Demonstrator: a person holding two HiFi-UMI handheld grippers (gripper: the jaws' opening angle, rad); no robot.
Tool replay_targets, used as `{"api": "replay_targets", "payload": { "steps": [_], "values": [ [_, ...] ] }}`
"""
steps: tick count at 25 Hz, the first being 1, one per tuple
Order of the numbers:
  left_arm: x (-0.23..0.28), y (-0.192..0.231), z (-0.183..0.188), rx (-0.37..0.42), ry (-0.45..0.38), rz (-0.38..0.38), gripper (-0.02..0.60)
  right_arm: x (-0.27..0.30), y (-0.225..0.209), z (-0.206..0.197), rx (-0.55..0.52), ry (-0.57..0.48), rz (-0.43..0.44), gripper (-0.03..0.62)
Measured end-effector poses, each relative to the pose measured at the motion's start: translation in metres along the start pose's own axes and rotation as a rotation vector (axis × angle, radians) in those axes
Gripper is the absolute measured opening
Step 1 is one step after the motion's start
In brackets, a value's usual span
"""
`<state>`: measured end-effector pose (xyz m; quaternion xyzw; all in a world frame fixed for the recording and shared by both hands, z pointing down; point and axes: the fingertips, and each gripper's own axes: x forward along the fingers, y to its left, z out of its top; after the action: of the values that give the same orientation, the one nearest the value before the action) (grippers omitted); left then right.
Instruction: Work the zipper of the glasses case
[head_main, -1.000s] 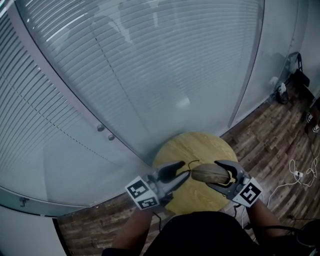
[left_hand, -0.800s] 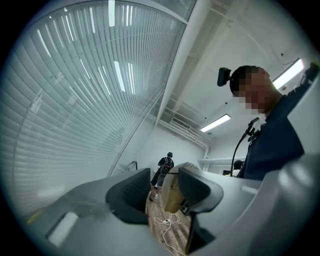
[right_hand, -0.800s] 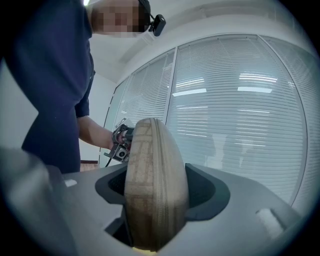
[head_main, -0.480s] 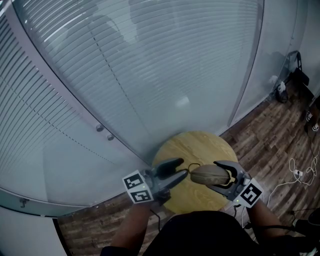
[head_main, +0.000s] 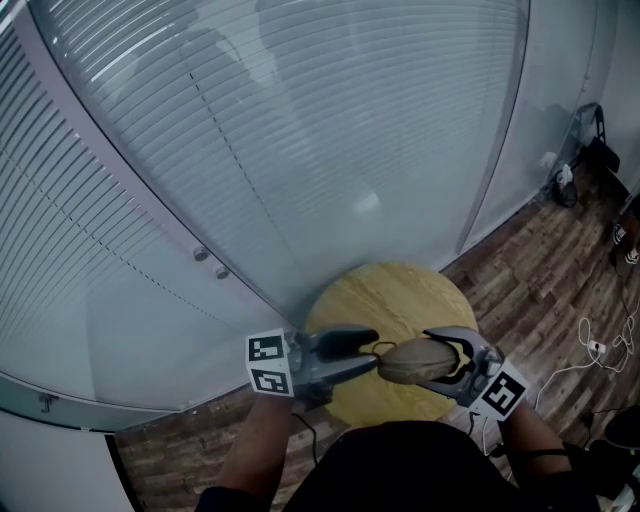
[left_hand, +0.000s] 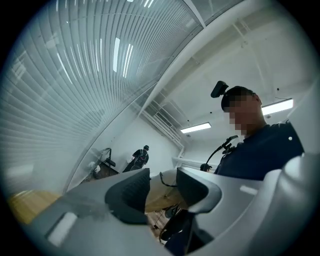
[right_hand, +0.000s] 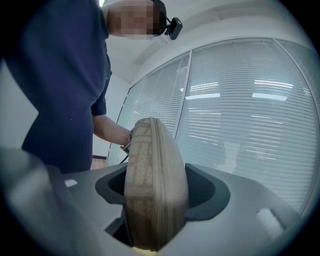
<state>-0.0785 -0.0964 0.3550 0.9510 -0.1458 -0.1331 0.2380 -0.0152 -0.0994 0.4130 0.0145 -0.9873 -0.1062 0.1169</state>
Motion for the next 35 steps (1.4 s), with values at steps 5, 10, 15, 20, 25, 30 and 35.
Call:
{"api": "replay_targets", "payload": {
  "steps": [5,10,15,20,25,30,35],
  "values": [
    [0.006,-0.016,0.001,0.016,0.027,-0.047,0.141,-0.001,-0.003,0.003,-0.003,0.017,-0.003,0.307],
    [0.002,-0.012,0.009,0.062,-0.013,0.012,0.023,-0.002,-0.009,0.018,-0.012,-0.083,-0.024,0.307],
    [0.003,-0.007,0.013,0.128,-0.018,0.092,0.012,0.004,-0.01,-0.001,0.005,0.03,-0.041,0.304],
    [0.0,0.01,0.015,0.286,0.062,0.3,0.003,0.017,-0.021,-0.008,-0.01,0.086,-0.133,0.299],
    [0.003,0.015,0.014,0.352,0.109,0.4,0.003,0.024,-0.024,-0.017,-0.026,0.123,-0.191,0.291],
    [0.005,0.018,0.012,0.441,0.207,0.471,0.003,0.031,-0.026,-0.018,-0.065,0.128,-0.218,0.287],
    [0.016,0.011,0.014,0.529,0.275,0.517,0.005,0.034,-0.028,-0.022,-0.075,0.168,-0.237,0.287]
  ]
}}
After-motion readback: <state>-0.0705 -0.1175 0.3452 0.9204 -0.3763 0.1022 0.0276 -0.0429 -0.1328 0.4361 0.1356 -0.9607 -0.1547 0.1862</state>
